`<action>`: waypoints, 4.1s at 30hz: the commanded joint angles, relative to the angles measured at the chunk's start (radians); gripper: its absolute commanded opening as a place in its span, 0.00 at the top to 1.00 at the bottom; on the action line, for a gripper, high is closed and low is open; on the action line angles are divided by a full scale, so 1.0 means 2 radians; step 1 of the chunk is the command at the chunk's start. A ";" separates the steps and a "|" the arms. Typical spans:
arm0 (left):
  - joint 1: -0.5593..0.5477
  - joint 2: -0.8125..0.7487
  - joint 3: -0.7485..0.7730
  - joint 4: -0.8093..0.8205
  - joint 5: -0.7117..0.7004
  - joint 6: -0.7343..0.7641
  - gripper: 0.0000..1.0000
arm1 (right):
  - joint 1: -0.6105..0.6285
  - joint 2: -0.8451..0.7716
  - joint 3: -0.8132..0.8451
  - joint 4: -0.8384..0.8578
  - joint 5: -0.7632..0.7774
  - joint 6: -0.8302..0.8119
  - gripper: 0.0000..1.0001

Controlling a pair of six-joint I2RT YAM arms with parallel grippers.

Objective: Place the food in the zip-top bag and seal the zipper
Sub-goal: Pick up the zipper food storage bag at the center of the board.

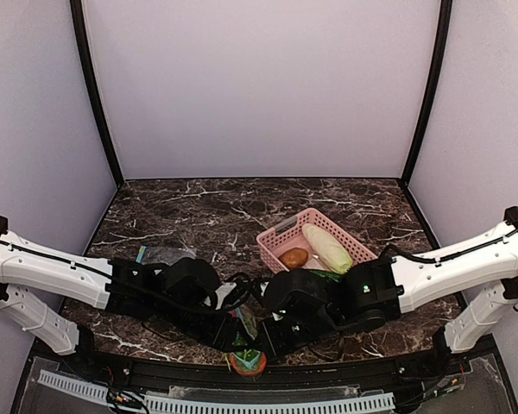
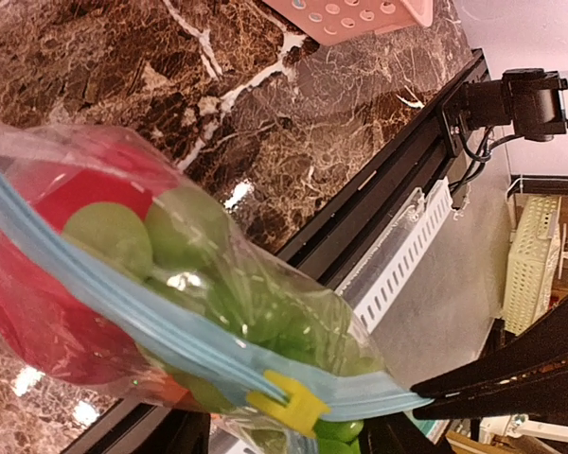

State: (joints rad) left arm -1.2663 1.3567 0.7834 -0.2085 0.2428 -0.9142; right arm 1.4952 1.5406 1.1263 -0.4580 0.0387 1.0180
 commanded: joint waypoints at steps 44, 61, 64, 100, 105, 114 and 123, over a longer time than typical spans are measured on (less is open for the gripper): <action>-0.001 0.011 0.014 -0.011 0.097 0.006 0.01 | 0.002 -0.024 -0.001 0.005 0.013 0.032 1.00; -0.003 0.043 0.059 -0.064 0.020 0.094 0.10 | -0.012 -0.056 -0.068 0.087 -0.046 0.044 1.00; -0.005 0.052 0.056 -0.049 0.022 0.093 0.14 | -0.024 -0.076 -0.109 0.146 -0.079 0.053 1.00; -0.006 0.090 0.057 0.031 -0.039 0.063 0.49 | -0.042 -0.135 -0.218 0.237 -0.124 0.099 1.00; -0.001 0.032 0.030 0.019 -0.051 0.030 0.33 | -0.042 -0.168 -0.214 0.200 -0.086 0.067 1.00; 0.026 -0.003 -0.028 0.147 -0.010 -0.066 0.19 | -0.042 -0.156 -0.226 0.216 -0.095 0.047 1.00; 0.029 0.053 0.012 0.173 0.035 -0.061 0.14 | -0.040 -0.131 -0.217 0.227 -0.104 0.034 1.00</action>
State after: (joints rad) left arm -1.2125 1.4284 0.7589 0.1078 0.2577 -1.0363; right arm 1.4082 1.2564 0.6781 -0.0296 -0.1650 1.1149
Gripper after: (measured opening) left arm 0.867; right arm 0.005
